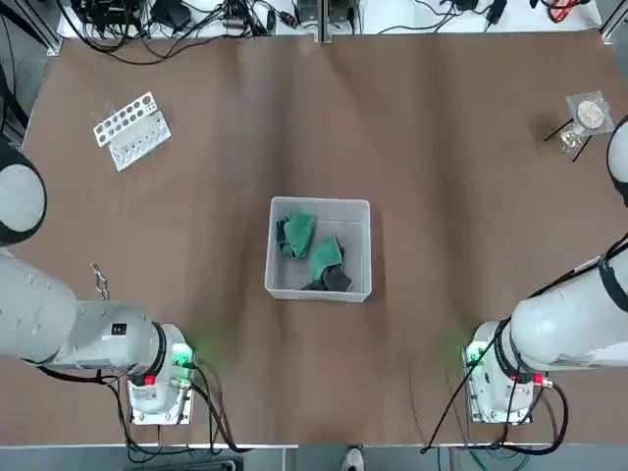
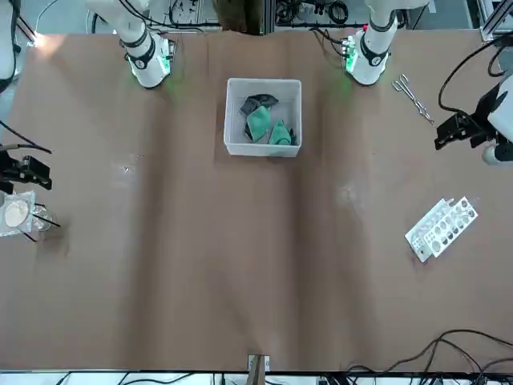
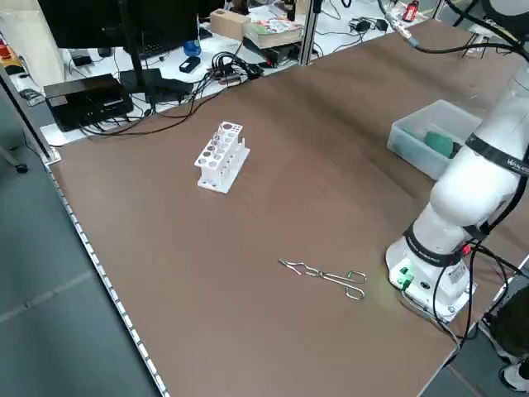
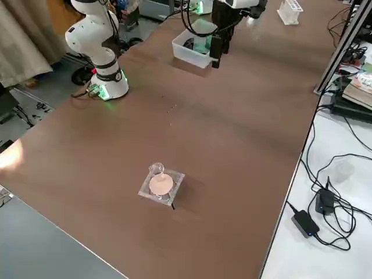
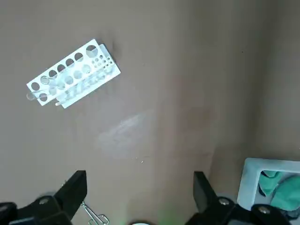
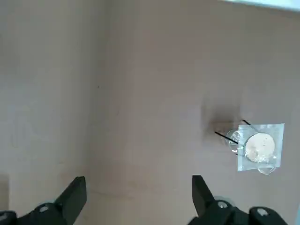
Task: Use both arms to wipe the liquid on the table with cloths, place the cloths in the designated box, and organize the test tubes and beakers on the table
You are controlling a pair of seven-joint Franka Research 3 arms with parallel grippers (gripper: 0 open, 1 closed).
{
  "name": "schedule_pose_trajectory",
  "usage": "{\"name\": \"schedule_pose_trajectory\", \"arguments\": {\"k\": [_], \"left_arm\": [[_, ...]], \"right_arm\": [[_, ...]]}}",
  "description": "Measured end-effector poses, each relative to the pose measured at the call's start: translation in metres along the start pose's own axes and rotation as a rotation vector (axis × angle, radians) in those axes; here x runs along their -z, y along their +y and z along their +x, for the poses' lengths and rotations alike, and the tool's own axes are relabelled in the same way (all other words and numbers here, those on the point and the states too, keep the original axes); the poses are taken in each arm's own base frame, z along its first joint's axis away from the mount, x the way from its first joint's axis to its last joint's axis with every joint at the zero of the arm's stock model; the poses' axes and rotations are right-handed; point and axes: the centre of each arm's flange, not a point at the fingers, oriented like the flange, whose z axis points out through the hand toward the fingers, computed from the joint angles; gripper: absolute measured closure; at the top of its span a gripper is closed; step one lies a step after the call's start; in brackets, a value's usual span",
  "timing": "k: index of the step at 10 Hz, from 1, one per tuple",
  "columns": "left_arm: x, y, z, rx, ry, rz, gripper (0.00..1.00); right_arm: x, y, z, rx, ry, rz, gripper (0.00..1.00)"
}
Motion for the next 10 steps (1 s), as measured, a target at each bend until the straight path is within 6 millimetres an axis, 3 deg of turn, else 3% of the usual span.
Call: {"name": "schedule_pose_trajectory", "arguments": {"k": [2,3,5,7,10], "left_arm": [[-0.001,0.001,0.001,-0.001,-0.001,0.0,0.0],[-0.001,0.001,0.001,-0.002,-0.002,0.0,0.0],[-0.001,0.002,0.001,-0.004,-0.001,0.0,0.0],[0.006,0.006,0.001,-0.012,0.014,-0.001,0.0],[0.011,0.009,0.001,-0.016,0.026,-0.001,0.0]], "right_arm": [[0.02,-0.019,0.001,0.031,0.036,-0.003,0.0],[0.021,-0.028,0.002,0.044,0.037,-0.003,0.0],[0.02,-0.028,0.002,0.038,0.038,0.012,0.0],[0.01,-0.022,0.005,0.026,0.023,0.029,0.0],[-0.021,-0.009,0.016,0.003,-0.011,0.048,0.0]]}}
